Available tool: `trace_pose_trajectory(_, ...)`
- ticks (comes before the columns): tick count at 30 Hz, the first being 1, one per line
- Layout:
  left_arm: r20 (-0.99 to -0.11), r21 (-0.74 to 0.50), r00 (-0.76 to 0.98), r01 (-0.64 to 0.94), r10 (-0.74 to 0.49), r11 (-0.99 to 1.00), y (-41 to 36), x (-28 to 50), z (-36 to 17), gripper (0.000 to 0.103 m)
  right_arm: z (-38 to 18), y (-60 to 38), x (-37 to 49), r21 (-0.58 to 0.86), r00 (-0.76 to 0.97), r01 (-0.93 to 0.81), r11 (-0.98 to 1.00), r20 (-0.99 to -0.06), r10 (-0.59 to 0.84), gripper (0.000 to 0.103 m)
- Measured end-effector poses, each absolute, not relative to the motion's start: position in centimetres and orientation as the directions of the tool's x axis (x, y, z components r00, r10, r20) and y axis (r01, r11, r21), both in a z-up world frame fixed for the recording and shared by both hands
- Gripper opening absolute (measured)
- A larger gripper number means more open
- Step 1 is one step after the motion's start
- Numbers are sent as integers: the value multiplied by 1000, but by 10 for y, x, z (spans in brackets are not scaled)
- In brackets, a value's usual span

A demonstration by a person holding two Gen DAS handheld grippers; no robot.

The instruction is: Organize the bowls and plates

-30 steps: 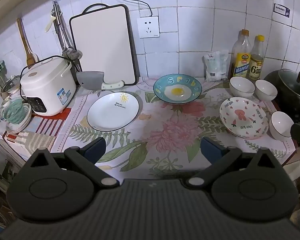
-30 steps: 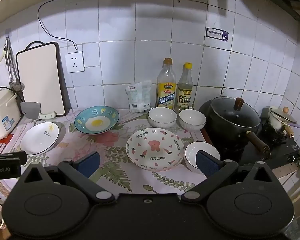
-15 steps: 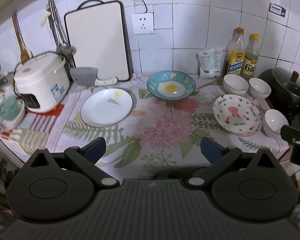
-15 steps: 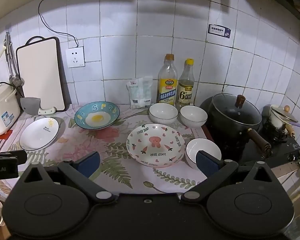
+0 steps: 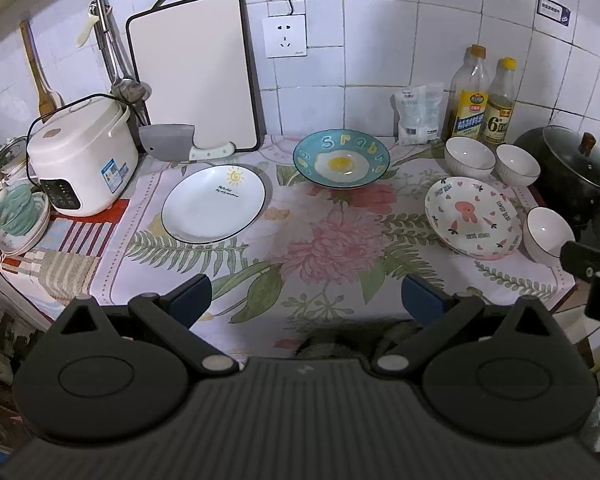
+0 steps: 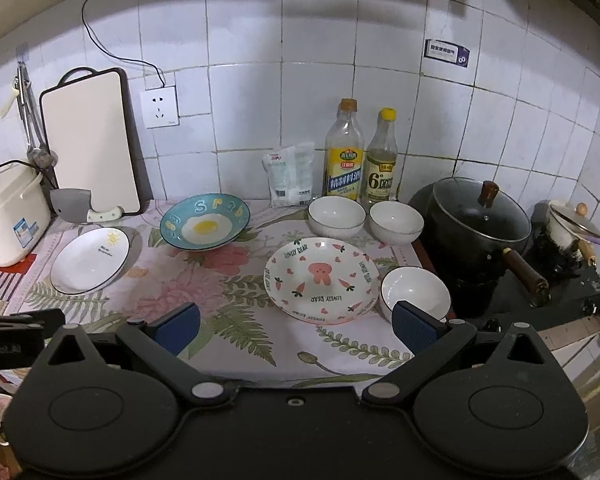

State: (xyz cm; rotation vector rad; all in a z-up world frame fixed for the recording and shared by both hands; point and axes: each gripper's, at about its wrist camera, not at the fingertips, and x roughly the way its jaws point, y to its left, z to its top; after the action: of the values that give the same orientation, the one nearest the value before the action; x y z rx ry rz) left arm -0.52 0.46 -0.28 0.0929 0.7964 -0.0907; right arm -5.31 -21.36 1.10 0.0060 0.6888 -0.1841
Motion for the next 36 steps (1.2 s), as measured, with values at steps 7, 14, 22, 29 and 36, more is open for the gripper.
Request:
trace_pose_trajectory(7, -723, 41, 690, 100, -40, 994, 12, -2, -8, 103, 8, -214, -53, -44, 756, 164, 985, -636, -155, 103)
trace_pose_trajectory(14, -721, 47, 692, 94, -31, 994, 13, 0, -11, 103, 11, -210, -55, -59, 763, 158, 986, -626, -160, 103)
trace_pose_trajectory(22, -718, 45, 695, 101, -38, 994, 14, -2, -10, 103, 10, -210, -53, -59, 760, 164, 985, -628, -164, 103)
trace_pose_trajectory(29, -728, 36, 684, 106, -46, 994, 15, 0, -12, 103, 9, -213, -53, -64, 759, 167, 984, -628, -170, 103)
trace_pose_trajectory(36, -730, 34, 681, 107, -48, 994, 15, 0, -13, 103, 8, -214, -52, -67, 757, 175, 982, -629, -177, 103)
